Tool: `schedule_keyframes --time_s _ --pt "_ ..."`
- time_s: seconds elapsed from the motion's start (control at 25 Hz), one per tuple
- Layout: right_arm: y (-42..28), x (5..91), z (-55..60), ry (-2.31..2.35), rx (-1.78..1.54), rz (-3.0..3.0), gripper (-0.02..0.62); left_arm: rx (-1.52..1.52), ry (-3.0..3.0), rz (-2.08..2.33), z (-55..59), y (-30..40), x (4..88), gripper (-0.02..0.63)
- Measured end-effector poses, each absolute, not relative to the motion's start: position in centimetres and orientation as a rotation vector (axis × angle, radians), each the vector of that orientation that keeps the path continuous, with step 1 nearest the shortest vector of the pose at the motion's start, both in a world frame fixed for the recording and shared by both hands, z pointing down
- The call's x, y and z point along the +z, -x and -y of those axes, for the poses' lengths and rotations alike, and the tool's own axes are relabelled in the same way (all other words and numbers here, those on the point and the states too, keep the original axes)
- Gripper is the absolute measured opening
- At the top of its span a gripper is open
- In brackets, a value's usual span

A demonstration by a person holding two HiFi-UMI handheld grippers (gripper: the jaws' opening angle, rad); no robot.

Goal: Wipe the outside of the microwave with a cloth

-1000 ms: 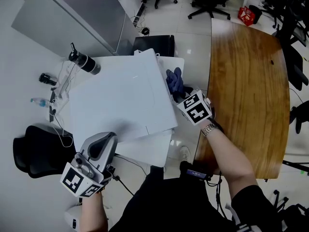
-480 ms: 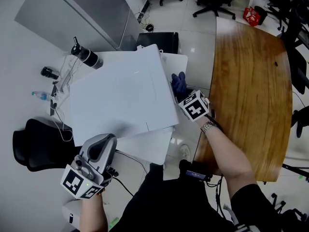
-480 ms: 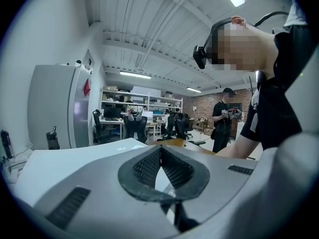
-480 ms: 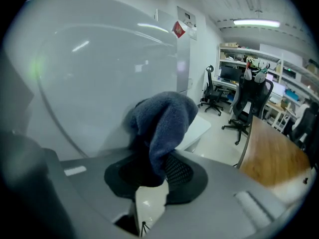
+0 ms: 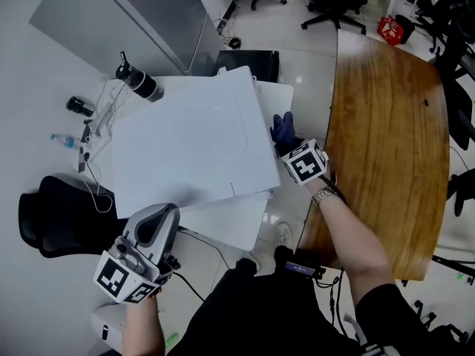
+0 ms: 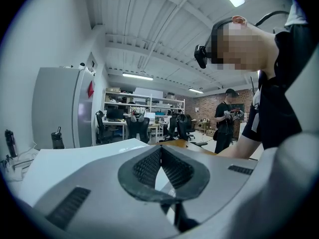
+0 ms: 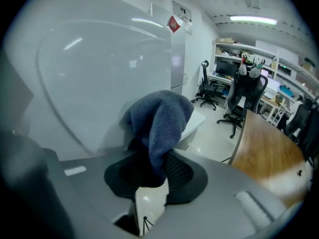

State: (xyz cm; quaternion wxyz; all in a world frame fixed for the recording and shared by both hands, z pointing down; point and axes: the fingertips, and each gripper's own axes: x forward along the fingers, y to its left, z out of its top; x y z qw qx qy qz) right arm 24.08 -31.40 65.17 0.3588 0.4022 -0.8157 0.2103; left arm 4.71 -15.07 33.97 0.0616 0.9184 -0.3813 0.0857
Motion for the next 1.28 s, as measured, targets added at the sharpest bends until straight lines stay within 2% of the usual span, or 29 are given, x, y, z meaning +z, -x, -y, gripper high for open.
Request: schedule_keyframes --time_s 0.72,1.0,1.28 --pt "-28.5 56.6 22.9 -1.299 0.451 2.02 0.083 0.054 -2.811 1.095 11.6 0.5 33.1 0.005" --pt "-26.2 52.5 15.2 -1.375 0.398 2.011 0.083 -0.019 -2.805 1.103 7.6 4.8 33.0 0.005" --pt "-20.8 48.8 9.3 -1.375 0.34 2.101 0.083 -0.065 -2.799 1.138 3.6 8.4 32.8 0.005"
